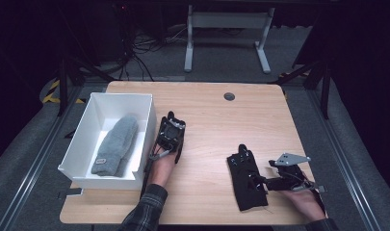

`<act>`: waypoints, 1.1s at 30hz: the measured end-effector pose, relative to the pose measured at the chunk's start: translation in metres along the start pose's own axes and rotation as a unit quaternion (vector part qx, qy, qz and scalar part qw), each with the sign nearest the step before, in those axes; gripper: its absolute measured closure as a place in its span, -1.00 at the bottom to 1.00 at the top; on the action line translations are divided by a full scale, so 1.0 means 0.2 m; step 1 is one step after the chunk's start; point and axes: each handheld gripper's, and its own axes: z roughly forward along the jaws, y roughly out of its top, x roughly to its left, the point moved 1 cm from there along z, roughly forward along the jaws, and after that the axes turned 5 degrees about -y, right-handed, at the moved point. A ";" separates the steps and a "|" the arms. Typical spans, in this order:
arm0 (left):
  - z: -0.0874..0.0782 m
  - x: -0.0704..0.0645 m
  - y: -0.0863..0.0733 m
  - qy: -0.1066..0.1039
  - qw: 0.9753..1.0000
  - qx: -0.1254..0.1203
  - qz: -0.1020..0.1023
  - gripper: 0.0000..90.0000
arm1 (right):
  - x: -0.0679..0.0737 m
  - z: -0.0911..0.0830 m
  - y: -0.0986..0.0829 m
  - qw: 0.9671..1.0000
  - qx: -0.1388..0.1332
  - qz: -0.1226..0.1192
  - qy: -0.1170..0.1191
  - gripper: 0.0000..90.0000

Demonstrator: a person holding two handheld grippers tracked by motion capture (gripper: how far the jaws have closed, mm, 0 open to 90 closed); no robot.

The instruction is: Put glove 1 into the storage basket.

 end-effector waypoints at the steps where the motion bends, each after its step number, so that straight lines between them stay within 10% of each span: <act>1: 0.00 -0.01 -0.01 -0.009 1.000 0.002 -0.001 1.00 | 0.00 0.00 0.00 1.000 0.000 0.000 0.000 -0.52; 15: -0.05 -0.17 -0.10 -0.089 0.995 0.021 0.042 1.00 | 0.01 0.00 0.00 1.000 0.002 -0.004 0.003 -0.52; 33: -0.06 -0.38 -0.19 -0.184 0.979 0.032 0.086 1.00 | 0.02 0.01 0.01 1.000 0.003 -0.007 0.004 -0.51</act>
